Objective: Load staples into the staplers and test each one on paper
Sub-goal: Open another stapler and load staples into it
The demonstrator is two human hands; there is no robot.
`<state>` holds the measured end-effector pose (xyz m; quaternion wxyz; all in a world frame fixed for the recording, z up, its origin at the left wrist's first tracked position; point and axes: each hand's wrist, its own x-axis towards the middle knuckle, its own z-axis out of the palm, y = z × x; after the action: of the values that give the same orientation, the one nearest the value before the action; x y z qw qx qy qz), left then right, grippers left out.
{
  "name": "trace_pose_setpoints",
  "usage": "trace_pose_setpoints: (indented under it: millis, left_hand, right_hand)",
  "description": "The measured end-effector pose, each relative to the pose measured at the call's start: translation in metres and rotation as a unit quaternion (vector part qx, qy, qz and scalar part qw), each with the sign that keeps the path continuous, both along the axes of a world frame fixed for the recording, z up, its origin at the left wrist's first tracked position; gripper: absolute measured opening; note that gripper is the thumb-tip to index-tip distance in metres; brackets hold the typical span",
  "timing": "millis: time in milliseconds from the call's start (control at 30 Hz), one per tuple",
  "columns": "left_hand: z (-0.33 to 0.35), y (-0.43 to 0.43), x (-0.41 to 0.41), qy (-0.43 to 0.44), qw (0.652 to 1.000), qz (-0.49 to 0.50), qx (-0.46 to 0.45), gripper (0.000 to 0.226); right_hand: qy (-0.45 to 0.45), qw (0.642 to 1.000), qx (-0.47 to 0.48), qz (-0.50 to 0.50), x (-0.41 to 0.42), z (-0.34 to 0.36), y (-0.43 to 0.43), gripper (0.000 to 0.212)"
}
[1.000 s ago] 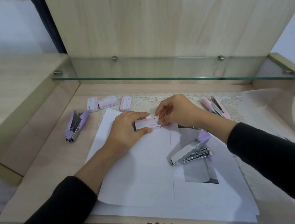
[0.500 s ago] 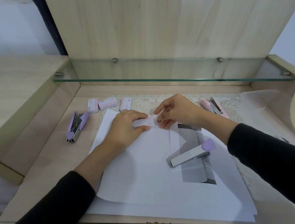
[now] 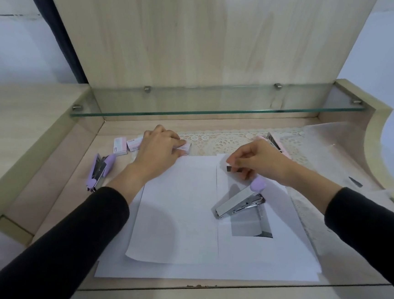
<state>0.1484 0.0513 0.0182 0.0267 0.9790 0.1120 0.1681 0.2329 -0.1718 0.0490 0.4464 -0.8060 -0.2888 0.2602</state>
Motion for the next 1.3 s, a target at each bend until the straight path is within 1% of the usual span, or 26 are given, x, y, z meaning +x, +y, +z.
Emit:
trace_pose_setpoints:
  millis: [67, 100, 167, 233, 267, 333, 367, 400, 467, 500, 567, 600, 667, 700, 767, 800, 867, 933, 1000, 1067, 1100, 1167, 1233, 1300]
  left_hand:
    - [0.0, -0.006, -0.006, -0.01, 1.0, 0.005, -0.013, 0.033]
    - [0.002, -0.011, -0.011, -0.03, 0.999, 0.001, -0.035, 0.031]
    - [0.009, -0.029, -0.022, -0.075, 0.992, -0.02, -0.096, 0.025]
    - [0.02, -0.055, -0.036, -0.08, 0.979, -0.054, -0.179, 0.02]
    - [0.025, -0.07, -0.043, -0.055, 0.97, -0.075, -0.224, 0.018]
    - [0.031, -0.097, -0.057, 0.029, 0.949, -0.11, -0.295, 0.018]
    - [0.03, -0.108, -0.062, 0.072, 0.944, -0.119, -0.299, 0.019]
    - [0.028, -0.116, -0.065, 0.104, 0.948, -0.122, -0.276, 0.021]
    - [0.021, -0.126, -0.068, 0.116, 0.964, -0.108, -0.215, 0.022]
    - [0.019, -0.13, -0.069, 0.102, 0.967, -0.094, -0.215, 0.021]
    - [0.019, -0.135, -0.071, 0.061, 0.956, -0.066, -0.278, 0.017]
    - [0.021, -0.138, -0.072, 0.04, 0.943, -0.056, -0.327, 0.015]
    - [0.027, -0.145, -0.074, 0.007, 0.91, -0.047, -0.412, 0.016]
    - [0.031, -0.149, -0.076, -0.004, 0.9, -0.045, -0.434, 0.018]
    - [0.035, -0.156, -0.078, -0.025, 0.895, -0.045, -0.443, 0.021]
    - [0.037, -0.159, -0.079, -0.038, 0.894, -0.043, -0.444, 0.02]
    - [0.038, -0.163, -0.08, -0.063, 0.89, -0.029, -0.45, 0.017]
    - [0.038, -0.162, -0.082, -0.077, 0.886, -0.011, -0.457, 0.016]
    - [0.036, -0.16, -0.082, -0.075, 0.881, 0.0, -0.467, 0.016]
    - [0.033, -0.16, -0.083, -0.072, 0.878, 0.006, -0.474, 0.017]
    - [0.033, -0.16, -0.084, -0.071, 0.876, 0.004, -0.477, 0.017]
    - [0.033, -0.16, -0.085, -0.058, 0.878, -0.007, -0.476, 0.019]
    - [0.033, -0.159, -0.087, -0.026, 0.895, -0.019, -0.446, 0.021]
    - [0.033, -0.158, -0.09, -0.001, 0.917, -0.029, -0.398, 0.021]
  right_hand:
    - [0.004, 1.0, 0.004, -0.007, -0.002, 0.0, -0.01, 0.012]
    - [-0.003, 1.0, -0.001, -0.005, -0.004, 0.0, -0.015, 0.013]
    - [-0.058, 0.998, -0.035, 0.003, -0.009, 0.001, -0.027, 0.015]
    - [-0.12, 0.99, -0.069, 0.001, -0.015, 0.0, -0.036, 0.021]
    - [-0.138, 0.987, -0.078, -0.004, -0.018, 0.0, -0.041, 0.023]
    - [-0.174, 0.98, -0.092, -0.016, -0.023, -0.001, -0.052, 0.02]
    - [-0.188, 0.977, -0.094, -0.022, -0.026, -0.002, -0.057, 0.019]
    - [-0.198, 0.975, -0.094, -0.024, -0.029, -0.002, -0.063, 0.019]
    - [-0.202, 0.975, -0.095, -0.02, -0.037, -0.003, -0.073, 0.02]
    - [-0.201, 0.975, -0.096, -0.017, -0.041, -0.005, -0.078, 0.02]
    - [-0.2, 0.975, -0.096, -0.019, -0.048, -0.007, -0.086, 0.018]
    - [-0.194, 0.977, -0.09, -0.024, -0.052, -0.007, -0.09, 0.017]
    - [-0.149, 0.987, -0.046, -0.038, -0.059, -0.006, -0.094, 0.014]
    - [-0.115, 0.992, -0.011, -0.042, -0.063, -0.004, -0.096, 0.012]
    - [-0.067, 0.995, 0.04, -0.061, -0.07, -0.003, -0.097, 0.008]
    - [-0.061, 0.994, 0.045, -0.077, -0.072, -0.004, -0.097, 0.01]
    - [-0.049, 0.993, 0.031, -0.104, -0.074, -0.006, -0.099, 0.021]
    - [-0.035, 0.995, 0.006, -0.091, -0.077, -0.007, -0.103, 0.027]
    - [-0.065, 0.996, -0.039, -0.043, -0.082, -0.005, -0.107, 0.028]
    - [-0.13, 0.987, -0.095, -0.005, -0.087, -0.006, -0.106, 0.029]
    - [-0.17, 0.978, -0.121, 0.001, -0.088, -0.008, -0.104, 0.029]
    - [-0.223, 0.963, -0.15, -0.004, -0.087, -0.01, -0.101, 0.02]
    - [-0.223, 0.965, -0.139, -0.013, -0.085, -0.01, -0.102, 0.012]
    - [-0.19, 0.978, -0.085, -0.022, -0.081, -0.008, -0.104, 0.014]
